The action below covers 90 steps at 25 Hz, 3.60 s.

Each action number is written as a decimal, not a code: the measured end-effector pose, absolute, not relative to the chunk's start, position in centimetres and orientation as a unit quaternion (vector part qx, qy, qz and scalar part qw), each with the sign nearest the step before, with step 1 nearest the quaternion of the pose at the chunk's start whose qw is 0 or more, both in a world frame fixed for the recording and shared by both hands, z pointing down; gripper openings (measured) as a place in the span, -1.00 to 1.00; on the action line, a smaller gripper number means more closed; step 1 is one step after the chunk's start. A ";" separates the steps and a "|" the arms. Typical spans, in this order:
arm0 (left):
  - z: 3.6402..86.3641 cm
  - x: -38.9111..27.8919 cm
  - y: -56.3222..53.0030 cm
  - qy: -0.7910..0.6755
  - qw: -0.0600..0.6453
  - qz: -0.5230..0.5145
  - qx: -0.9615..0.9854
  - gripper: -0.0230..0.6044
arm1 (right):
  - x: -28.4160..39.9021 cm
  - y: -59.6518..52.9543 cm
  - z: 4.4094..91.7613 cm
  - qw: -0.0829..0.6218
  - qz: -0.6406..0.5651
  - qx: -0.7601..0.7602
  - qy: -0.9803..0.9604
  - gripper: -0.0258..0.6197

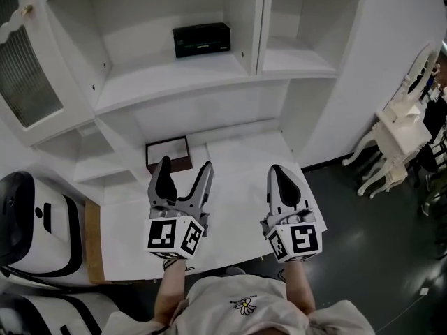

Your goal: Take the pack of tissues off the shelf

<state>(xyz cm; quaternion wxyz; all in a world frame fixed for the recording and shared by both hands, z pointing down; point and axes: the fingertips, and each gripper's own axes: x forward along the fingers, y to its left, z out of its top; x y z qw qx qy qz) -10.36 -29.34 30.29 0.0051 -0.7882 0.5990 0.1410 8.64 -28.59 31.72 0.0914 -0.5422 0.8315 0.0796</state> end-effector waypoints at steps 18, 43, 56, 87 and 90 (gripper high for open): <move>10.6 -11.9 -45.7 0.526 0.049 0.055 -0.847 0.31 | 11.0 -29.8 31.7 0.102 0.064 -0.536 0.835 -0.91; 16.8 -11.5 -55.3 0.489 -0.120 -0.078 -0.861 0.22 | 15.8 -30.3 32.5 0.110 0.038 -0.569 0.814 -0.91; 16.6 -4.3 -48.7 0.416 -0.083 -0.088 -0.901 0.19 | 13.2 -30.5 31.3 0.115 0.044 -0.530 0.839 -0.91; 18.5 -10.5 -55.1 0.472 -0.146 -0.139 -0.858 0.39 | 12.9 -33.0 33.1 0.137 -0.003 -0.500 0.855 -0.91; 18.7 -10.6 -55.0 0.465 -0.134 -0.150 -0.862 0.39 | 12.6 -33.1 33.2 0.135 -0.004 -0.498 0.856 -0.91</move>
